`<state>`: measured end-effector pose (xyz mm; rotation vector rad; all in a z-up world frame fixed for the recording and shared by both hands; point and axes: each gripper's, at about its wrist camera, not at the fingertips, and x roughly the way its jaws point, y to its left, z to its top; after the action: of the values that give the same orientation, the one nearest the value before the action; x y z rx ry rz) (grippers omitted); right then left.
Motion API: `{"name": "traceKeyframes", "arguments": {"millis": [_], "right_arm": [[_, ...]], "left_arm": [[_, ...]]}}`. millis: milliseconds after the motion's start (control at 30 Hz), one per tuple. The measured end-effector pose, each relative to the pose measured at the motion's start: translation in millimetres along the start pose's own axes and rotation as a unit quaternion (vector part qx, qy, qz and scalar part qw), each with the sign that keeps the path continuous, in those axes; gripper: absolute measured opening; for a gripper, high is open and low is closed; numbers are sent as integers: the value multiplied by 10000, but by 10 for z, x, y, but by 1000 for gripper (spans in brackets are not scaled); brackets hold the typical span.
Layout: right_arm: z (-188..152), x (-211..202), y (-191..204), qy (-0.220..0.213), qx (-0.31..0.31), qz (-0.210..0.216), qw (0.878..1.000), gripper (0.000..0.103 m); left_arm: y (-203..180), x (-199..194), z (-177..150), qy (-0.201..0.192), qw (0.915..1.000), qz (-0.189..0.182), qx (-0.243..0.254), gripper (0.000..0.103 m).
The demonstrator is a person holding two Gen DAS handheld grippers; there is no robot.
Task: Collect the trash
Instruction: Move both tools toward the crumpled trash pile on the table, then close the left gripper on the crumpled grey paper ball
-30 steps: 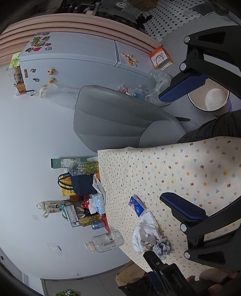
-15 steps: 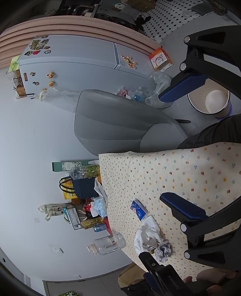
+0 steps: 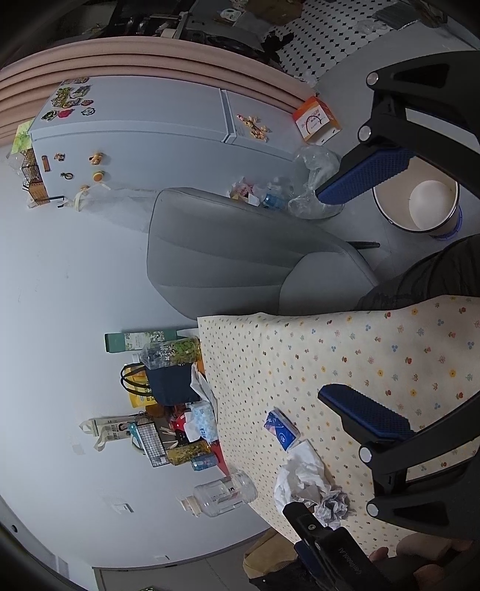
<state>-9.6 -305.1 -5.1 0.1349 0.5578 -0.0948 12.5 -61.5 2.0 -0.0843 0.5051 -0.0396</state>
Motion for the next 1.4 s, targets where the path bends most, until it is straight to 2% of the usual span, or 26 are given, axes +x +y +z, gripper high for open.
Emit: {"name": "traceKeyframes", "arguments": {"millis": [400, 667, 833, 933, 1067, 1167, 1267, 1400], "right_arm": [[-8, 106, -40, 115, 14, 67, 9999, 96], [119, 279, 232, 246, -346, 598, 9973, 96], [219, 438, 462, 352, -424, 1088, 9925, 95], [271, 520, 651, 389, -585, 1298, 9890, 95], [315, 622, 908, 459, -800, 1611, 9826, 95], [313, 704, 1079, 547, -887, 1881, 9766, 95], [285, 805, 1290, 705, -1019, 2103, 9698, 92], [234, 978, 1574, 970, -1118, 2380, 9599, 80]], "left_arm": [[33, 137, -31, 130, 9999, 14, -48, 99], [362, 288, 75, 231, 9985, 445, -203, 99], [744, 309, 147, 220, 9938, 982, -472, 99], [1062, 304, 159, 244, 9917, 968, -813, 99], [1348, 299, 155, 252, 9887, 1180, -884, 99], [1516, 309, 128, 278, 9876, 1198, -973, 98], [1668, 345, 79, 350, 9867, 1205, -1034, 98], [1845, 360, 2, 396, 9857, 1135, -1182, 98]]}}
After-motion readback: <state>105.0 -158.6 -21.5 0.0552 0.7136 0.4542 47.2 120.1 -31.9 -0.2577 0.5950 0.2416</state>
